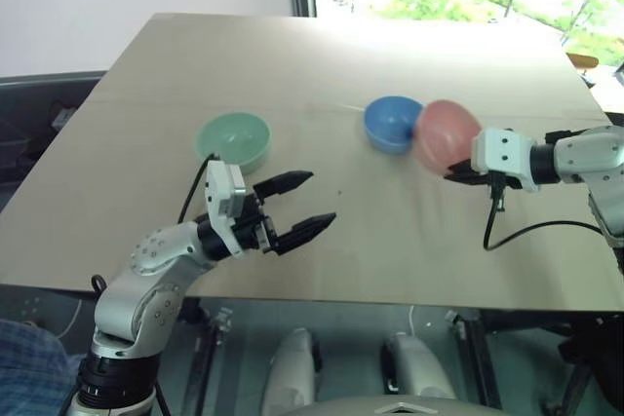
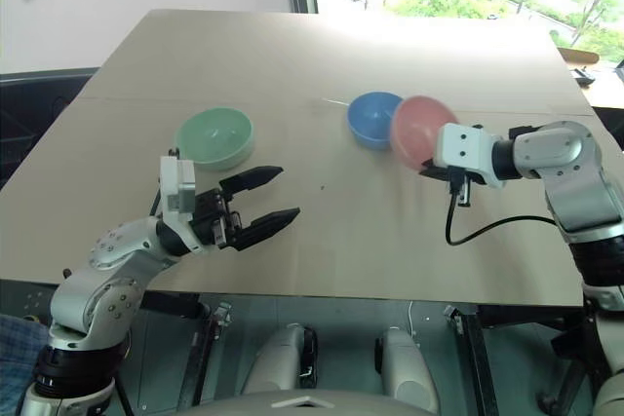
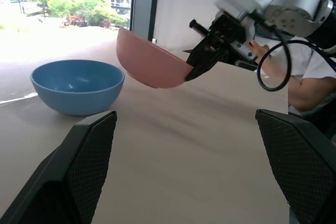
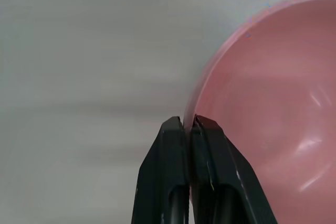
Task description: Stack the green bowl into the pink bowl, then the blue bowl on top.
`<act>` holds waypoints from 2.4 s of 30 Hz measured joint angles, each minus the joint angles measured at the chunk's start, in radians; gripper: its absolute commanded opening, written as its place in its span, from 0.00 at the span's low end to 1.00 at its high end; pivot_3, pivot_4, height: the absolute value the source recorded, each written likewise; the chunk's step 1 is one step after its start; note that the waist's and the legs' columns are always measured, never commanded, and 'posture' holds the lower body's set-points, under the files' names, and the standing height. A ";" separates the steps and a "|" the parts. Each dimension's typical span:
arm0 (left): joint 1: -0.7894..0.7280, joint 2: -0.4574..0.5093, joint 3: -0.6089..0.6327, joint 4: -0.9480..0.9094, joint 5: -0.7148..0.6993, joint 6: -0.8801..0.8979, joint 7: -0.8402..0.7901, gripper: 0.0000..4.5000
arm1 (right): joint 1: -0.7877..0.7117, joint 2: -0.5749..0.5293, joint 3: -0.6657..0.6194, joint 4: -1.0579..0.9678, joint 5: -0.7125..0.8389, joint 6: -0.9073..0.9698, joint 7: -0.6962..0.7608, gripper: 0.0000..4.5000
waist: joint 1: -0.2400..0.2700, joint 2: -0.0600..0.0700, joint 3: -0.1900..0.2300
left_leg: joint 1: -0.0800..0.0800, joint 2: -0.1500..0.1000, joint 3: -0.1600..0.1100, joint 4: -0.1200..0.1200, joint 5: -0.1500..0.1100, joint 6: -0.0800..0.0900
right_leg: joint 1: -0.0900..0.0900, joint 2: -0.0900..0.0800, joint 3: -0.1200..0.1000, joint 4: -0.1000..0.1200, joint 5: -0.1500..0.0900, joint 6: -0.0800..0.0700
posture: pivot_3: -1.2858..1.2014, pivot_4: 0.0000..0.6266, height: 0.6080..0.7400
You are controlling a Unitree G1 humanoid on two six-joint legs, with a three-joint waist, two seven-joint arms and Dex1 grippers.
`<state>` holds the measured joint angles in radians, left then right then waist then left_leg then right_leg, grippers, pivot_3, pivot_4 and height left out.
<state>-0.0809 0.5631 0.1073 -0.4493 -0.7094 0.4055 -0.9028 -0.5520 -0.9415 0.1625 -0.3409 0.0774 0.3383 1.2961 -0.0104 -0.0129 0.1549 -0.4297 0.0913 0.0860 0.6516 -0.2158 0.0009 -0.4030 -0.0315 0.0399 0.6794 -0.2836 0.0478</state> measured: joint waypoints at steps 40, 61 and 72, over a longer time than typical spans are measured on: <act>-0.016 -0.009 -0.028 0.030 0.022 -0.020 -0.009 1.00 | -0.113 0.129 0.126 -0.170 0.009 0.340 -0.050 0.98 | 0.001 -0.002 0.001 | -0.001 0.000 0.000 0.001 0.000 0.000 | -0.001 0.000 0.000 0.000 0.000 0.000 | 0.52 0.24 1.00; -0.197 0.118 -0.132 0.275 0.427 -0.075 0.123 1.00 | 0.236 0.230 -0.534 -0.135 0.541 0.444 -0.238 0.98 | -0.003 -0.004 0.001 | 0.000 0.000 -0.001 -0.001 0.000 0.000 | 0.000 0.001 0.000 0.000 0.000 0.000 | 0.52 0.24 1.00; -0.357 0.128 -0.176 0.445 0.660 -0.086 0.232 1.00 | 0.253 0.195 -0.532 -0.173 0.636 0.389 -0.290 0.98 | 0.003 -0.005 0.001 | -0.002 0.000 -0.001 -0.001 0.000 0.000 | 0.000 0.000 0.000 -0.001 0.000 0.000 | 0.52 0.24 1.00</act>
<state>-0.4383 0.6913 -0.0692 -0.0038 -0.0496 0.3191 -0.6712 -0.2986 -0.7464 -0.3699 -0.5136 0.7134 0.7273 1.0060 -0.0073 -0.0184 0.1563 -0.4316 0.0909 0.0851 0.6509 -0.2159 0.0011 -0.4035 -0.0311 0.0395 0.6783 -0.2836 0.0479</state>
